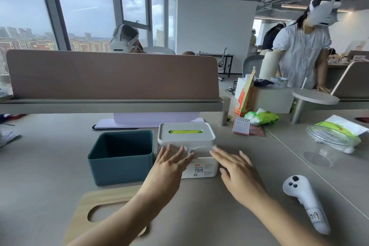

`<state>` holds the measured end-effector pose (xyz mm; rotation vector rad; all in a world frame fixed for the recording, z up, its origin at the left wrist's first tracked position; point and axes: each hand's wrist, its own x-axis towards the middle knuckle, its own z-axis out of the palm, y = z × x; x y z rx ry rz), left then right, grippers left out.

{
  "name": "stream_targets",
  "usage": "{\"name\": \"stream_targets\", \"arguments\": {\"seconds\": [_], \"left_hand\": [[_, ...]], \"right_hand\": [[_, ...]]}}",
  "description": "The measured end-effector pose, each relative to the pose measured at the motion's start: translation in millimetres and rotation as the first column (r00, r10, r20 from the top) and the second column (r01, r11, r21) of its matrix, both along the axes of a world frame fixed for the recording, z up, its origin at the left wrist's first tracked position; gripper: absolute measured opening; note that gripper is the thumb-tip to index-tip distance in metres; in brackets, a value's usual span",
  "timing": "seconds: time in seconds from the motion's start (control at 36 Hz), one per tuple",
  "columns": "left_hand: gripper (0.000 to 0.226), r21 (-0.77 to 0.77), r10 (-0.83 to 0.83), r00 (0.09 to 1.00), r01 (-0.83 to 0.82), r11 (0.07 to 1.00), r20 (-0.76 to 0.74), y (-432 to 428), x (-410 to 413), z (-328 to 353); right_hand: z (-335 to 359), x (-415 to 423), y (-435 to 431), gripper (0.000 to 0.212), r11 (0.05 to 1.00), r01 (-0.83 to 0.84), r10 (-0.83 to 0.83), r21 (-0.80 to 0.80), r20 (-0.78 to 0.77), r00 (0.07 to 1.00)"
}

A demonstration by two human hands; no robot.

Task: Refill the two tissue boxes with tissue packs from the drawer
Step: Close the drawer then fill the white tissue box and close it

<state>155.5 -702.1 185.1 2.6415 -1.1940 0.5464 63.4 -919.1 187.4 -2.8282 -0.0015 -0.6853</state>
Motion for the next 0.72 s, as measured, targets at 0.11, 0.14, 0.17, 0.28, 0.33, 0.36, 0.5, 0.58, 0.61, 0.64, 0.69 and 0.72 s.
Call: {"name": "stream_targets", "arguments": {"seconds": [0.11, 0.14, 0.17, 0.28, 0.33, 0.36, 0.5, 0.58, 0.61, 0.64, 0.69, 0.72], "left_hand": [[0.068, -0.042, 0.029, 0.998, -0.031, 0.999, -0.055, -1, -4, 3], [0.068, -0.056, 0.036, 0.998, -0.039, 0.998, -0.061, -1, -5, 5], [0.067, -0.068, 0.042, 0.997, -0.046, 0.997, -0.062, -2, -7, 7], [0.064, -0.114, 0.075, 0.996, -0.08, 0.99, -0.047, -7, -12, 14], [0.061, -0.126, 0.097, 0.994, -0.104, 0.987, -0.055, -11, -16, 19], [0.061, -0.125, 0.107, 0.992, -0.114, 0.986, -0.06, -14, -17, 21], [0.059, -0.132, 0.13, 0.986, -0.142, 0.981, -0.101, -17, -20, 26], [0.057, -0.118, 0.136, 0.983, -0.15, 0.982, -0.12, -17, -24, 29], [0.057, -0.108, 0.139, 0.982, -0.153, 0.982, -0.124, -16, -25, 31], [0.056, -0.1, 0.14, 0.982, -0.153, 0.983, -0.127, -16, -27, 32], [0.055, -0.075, 0.142, 0.982, -0.152, 0.986, -0.127, -16, -30, 36], [0.053, -0.071, 0.137, 0.983, -0.147, 0.987, -0.125, -15, -31, 39]], "right_hand": [[2, 1, -2, 0.054, 0.997, 0.032, -0.028, -0.075, 0.049, 0.998], [3, 2, -2, 0.052, 0.994, 0.04, -0.033, -0.097, 0.076, 0.997], [4, 3, -3, 0.05, 0.992, 0.047, -0.035, -0.114, 0.108, 0.994], [3, 8, -7, 0.047, 0.986, 0.083, -0.055, -0.148, 0.184, 0.981], [2, 11, -9, 0.043, 0.984, 0.1, -0.069, -0.148, 0.199, 0.978], [3, 12, -9, 0.039, 0.984, 0.108, -0.077, -0.14, 0.206, 0.975], [8, 19, -4, 0.025, 0.984, 0.158, -0.137, -0.079, 0.226, 0.964], [10, 20, -5, 0.024, 0.98, 0.177, -0.156, -0.086, 0.207, 0.966], [11, 20, -5, 0.023, 0.979, 0.182, -0.162, -0.09, 0.19, 0.968], [14, 19, -5, 0.022, 0.978, 0.187, -0.17, -0.091, 0.164, 0.972], [23, 17, 0, 0.02, 0.975, 0.199, -0.191, -0.1, 0.079, 0.978], [27, 16, 1, 0.021, 0.975, 0.197, -0.196, -0.104, 0.024, 0.98]]}}
